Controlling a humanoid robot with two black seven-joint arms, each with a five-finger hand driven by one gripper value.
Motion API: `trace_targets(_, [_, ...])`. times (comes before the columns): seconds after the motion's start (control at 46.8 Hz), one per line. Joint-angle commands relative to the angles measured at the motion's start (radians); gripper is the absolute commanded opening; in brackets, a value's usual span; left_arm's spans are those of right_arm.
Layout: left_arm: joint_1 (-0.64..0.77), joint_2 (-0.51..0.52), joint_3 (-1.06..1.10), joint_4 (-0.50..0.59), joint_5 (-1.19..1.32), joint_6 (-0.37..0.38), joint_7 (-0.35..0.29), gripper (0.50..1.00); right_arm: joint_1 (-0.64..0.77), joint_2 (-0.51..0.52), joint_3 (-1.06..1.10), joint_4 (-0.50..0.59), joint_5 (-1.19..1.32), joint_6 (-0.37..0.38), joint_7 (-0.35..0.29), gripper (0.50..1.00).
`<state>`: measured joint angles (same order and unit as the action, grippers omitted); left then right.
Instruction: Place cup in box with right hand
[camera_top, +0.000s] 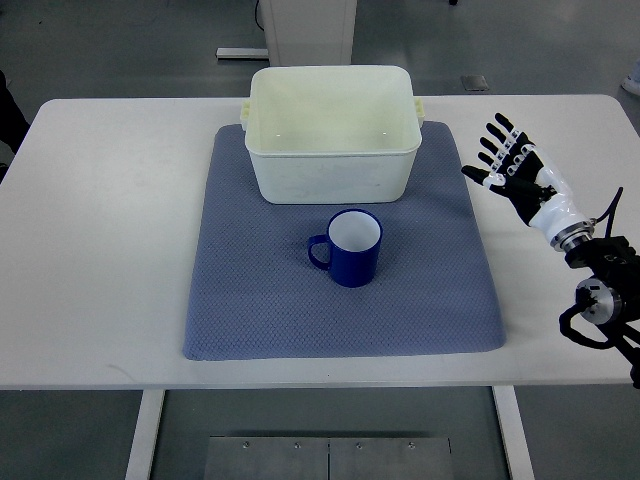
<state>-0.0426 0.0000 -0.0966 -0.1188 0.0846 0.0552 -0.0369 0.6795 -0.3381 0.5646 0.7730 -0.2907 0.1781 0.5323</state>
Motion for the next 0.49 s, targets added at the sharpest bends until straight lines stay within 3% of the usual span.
trace_targets(0.0, [0.01,0.0,0.0,0.001,0.0,0.0,0.002,1.0,0.0,0.001,0.0,0.0,0.001,0.001,0.0,1.0])
trace_targets(0.47, [0.01,0.0,0.0,0.001,0.0,0.0,0.002,1.0,0.008,0.01,0.006,0.002,0.001,-0.006,0.043,1.0])
